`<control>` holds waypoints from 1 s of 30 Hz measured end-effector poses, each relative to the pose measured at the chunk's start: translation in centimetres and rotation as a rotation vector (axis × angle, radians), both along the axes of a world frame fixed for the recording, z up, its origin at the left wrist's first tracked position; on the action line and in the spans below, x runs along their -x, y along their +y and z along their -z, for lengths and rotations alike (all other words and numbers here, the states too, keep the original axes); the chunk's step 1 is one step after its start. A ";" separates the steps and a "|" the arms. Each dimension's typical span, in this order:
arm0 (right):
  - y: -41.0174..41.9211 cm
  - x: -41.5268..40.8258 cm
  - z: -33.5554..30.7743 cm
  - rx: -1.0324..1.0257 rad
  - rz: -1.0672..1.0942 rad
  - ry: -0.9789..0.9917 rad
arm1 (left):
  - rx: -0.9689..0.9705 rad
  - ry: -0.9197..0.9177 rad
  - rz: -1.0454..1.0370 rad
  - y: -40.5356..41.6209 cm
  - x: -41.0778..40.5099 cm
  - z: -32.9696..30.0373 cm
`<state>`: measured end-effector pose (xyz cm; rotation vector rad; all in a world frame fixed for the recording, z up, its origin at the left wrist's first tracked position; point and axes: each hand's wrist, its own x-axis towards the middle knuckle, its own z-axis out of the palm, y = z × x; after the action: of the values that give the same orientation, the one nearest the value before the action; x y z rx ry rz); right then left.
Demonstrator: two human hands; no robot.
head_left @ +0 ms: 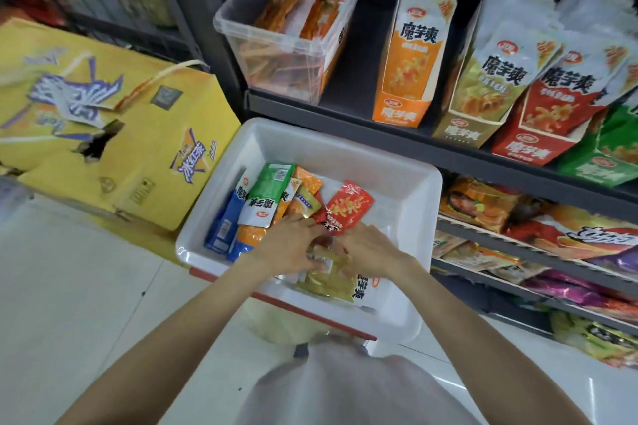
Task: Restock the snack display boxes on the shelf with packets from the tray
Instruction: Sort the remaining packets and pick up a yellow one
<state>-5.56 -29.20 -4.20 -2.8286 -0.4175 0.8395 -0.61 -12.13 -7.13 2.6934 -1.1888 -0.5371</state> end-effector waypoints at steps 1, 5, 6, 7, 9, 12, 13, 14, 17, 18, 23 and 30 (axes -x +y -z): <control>-0.2 0.0 -0.1 -0.037 0.052 0.007 | 0.041 0.003 -0.024 -0.1 -0.2 -0.1; -1.9 0.3 -2.4 -0.252 0.378 -0.117 | 0.331 0.106 -0.174 -0.4 -0.7 -2.1; -2.4 0.5 -3.1 -0.308 0.448 -0.217 | 0.452 0.113 -0.223 -0.4 -0.7 -2.7; -2.9 0.9 -3.9 -0.368 0.522 -0.334 | 0.596 0.073 -0.269 -0.5 -0.7 -3.4; -3.9 1.6 -5.6 -0.517 0.734 -0.500 | 0.858 -0.156 -0.324 -0.6 -0.7 -4.6; -4.6 1.9 -7.7 -0.903 1.066 -0.309 | 1.027 -0.542 -0.090 -0.8 -0.8 -6.3; -4.7 1.9 -8.1 -1.017 1.123 -0.198 | 1.034 -0.630 0.020 -1.0 -0.8 -6.8; -4.7 1.8 -8.3 -1.097 1.153 -0.122 | 1.031 -0.688 0.112 -1.3 -0.7 -7.3; -4.7 1.4 -8.5 -1.236 1.206 -0.106 | 1.001 -0.731 0.268 -2.6 -0.1 -7.8; -4.8 1.2 -8.4 -1.273 1.228 -0.135 | 0.987 -0.711 0.299 -3.0 0.0 -7.7; -5.7 0.7 -8.9 -1.221 1.210 -0.376 | 0.828 -0.543 0.386 -3.7 0.0 -7.1; -9.5 1.2 -13.7 -1.109 1.054 -1.077 | 0.832 -0.457 0.160 -6.6 -2.2 -9.8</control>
<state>-6.77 -38.74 9.53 -1.6872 0.4121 -0.8832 1.62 -18.73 2.65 2.0319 -1.3324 0.5022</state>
